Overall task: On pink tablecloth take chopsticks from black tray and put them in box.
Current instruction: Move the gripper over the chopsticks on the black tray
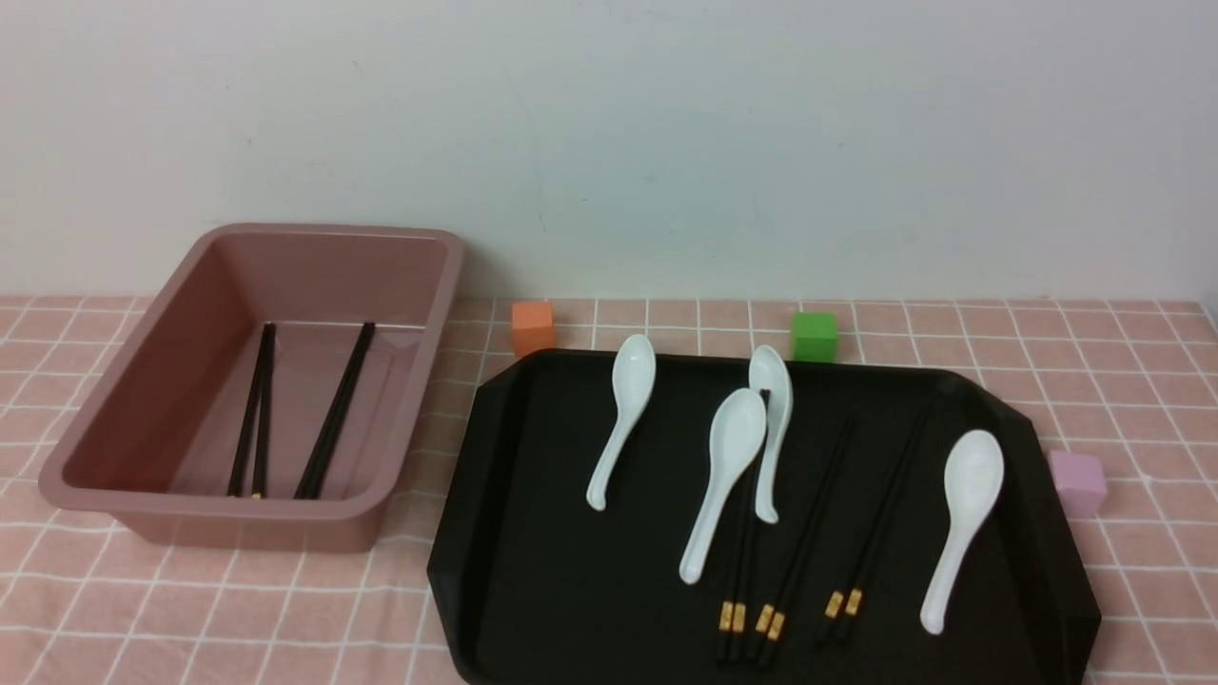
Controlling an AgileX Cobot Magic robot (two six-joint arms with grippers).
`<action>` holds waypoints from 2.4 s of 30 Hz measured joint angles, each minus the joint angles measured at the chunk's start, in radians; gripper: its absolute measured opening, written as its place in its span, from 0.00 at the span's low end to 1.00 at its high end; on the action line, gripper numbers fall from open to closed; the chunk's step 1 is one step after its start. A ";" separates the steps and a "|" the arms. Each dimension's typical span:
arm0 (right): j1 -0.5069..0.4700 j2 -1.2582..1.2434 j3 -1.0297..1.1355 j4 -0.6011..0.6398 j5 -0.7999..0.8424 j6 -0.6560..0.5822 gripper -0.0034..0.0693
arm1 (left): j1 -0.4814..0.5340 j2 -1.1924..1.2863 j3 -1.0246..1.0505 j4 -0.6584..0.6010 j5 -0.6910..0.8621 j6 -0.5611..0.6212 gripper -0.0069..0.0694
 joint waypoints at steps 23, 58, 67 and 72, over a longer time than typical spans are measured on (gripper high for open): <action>0.218 1.342 -0.709 -0.070 0.581 -0.370 0.05 | 0.000 0.000 0.000 0.000 0.000 0.000 0.28; 0.299 1.862 -1.017 -0.485 0.450 0.133 0.47 | 0.000 0.000 0.000 0.000 0.000 0.000 0.29; 0.299 1.864 -1.021 -0.473 0.466 0.074 0.24 | 0.000 0.000 0.000 0.000 0.000 0.000 0.31; 0.298 1.840 -1.016 -0.465 0.539 0.026 0.24 | 0.000 0.000 0.000 0.000 0.000 0.000 0.31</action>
